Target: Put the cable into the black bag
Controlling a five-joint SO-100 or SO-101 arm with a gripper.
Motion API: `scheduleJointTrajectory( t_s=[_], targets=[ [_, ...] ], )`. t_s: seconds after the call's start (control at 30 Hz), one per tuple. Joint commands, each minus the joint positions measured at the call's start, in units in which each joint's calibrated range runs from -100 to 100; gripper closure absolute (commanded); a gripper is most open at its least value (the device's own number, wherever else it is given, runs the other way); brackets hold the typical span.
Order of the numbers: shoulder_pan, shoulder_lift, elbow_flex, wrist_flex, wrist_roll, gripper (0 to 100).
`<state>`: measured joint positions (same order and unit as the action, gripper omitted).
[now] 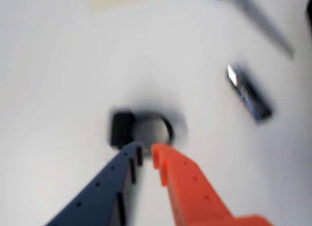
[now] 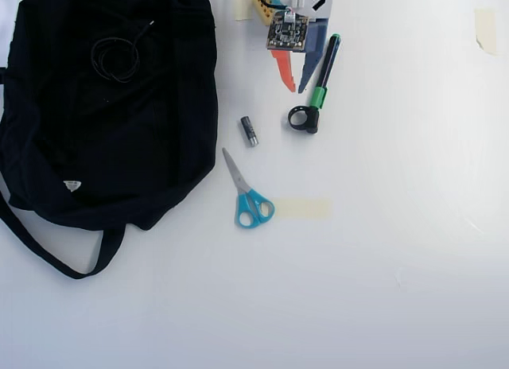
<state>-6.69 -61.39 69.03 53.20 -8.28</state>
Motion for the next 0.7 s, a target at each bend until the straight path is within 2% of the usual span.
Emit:
scheduleJointTrajectory(
  t_s=[0.0,0.13,0.27,0.67],
  targets=[
    [-0.42,-10.47,12.29,-2.12,2.14,98],
    [1.08,-21.68,22.17,-1.61,7.18,98],
    [1.60,-29.39,30.62,-1.61,7.02,98],
    [1.60,-30.97,30.71,12.61,7.02,98]
  ],
)
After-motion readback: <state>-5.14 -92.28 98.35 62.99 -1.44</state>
